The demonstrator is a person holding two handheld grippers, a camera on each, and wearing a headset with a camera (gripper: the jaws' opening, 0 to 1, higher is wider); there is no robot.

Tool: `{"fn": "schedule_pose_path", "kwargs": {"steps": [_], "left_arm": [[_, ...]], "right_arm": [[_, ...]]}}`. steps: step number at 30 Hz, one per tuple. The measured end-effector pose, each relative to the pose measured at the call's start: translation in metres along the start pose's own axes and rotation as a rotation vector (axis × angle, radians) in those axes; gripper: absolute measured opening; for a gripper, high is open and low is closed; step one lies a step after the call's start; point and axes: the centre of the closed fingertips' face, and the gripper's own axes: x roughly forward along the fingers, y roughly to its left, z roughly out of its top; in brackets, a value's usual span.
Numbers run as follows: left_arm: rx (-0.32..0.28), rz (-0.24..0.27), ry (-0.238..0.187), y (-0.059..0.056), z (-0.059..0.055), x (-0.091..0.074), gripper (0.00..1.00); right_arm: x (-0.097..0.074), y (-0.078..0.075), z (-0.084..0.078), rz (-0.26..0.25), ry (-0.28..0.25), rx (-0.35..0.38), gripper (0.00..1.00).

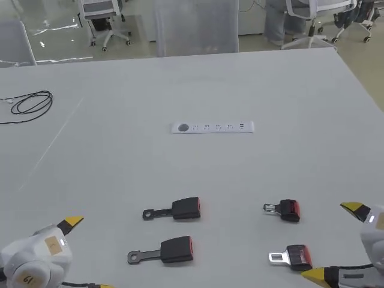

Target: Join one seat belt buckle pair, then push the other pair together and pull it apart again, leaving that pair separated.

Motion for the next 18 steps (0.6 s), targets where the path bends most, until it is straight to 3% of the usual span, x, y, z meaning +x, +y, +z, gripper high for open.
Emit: {"fn": "schedule_pose_path", "kwargs": {"steps": [12, 18], "left_arm": [[0.007, -0.009, -0.012, 0.0028, 0.0079, 0.003, 1.0], [0.001, -0.008, -0.008, 0.0004, 0.0028, 0.0017, 1.0]], "right_arm": [[-0.0019, -0.0036, 0.0016, -0.014, 0.0, -0.041, 0.97], [-0.0022, -0.0027, 0.0055, -0.012, 0.001, -0.078, 0.97]]}}
